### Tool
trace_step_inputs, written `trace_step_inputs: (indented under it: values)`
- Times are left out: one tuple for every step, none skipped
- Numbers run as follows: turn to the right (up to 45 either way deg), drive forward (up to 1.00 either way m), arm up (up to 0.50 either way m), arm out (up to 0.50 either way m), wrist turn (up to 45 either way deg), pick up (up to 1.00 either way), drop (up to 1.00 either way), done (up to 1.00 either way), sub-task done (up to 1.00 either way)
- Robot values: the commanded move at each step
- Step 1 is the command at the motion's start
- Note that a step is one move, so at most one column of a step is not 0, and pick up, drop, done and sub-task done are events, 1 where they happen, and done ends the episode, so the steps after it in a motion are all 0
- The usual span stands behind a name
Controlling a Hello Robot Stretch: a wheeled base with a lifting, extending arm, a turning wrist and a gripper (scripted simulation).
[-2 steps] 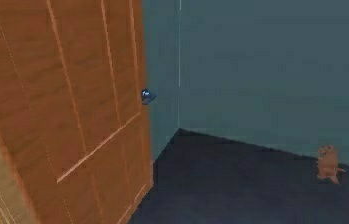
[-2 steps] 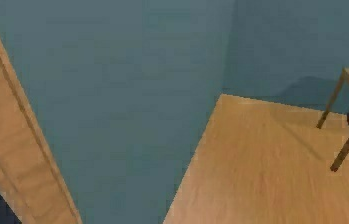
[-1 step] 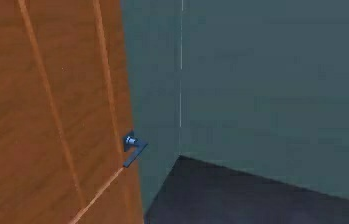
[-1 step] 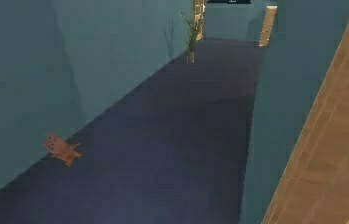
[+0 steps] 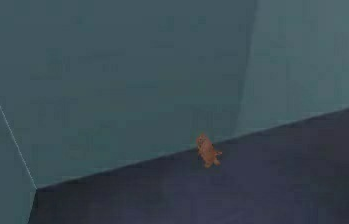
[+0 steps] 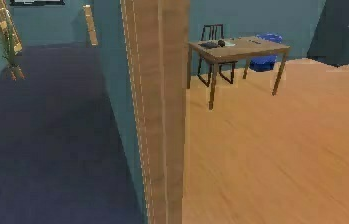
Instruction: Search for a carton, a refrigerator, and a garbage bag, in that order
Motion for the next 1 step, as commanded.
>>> trace_step_inputs:
  values:
    - [45.0, 0.0, 0.0, 0.0, 0.0, 0.0, 0.0, 0.0, 0.0]
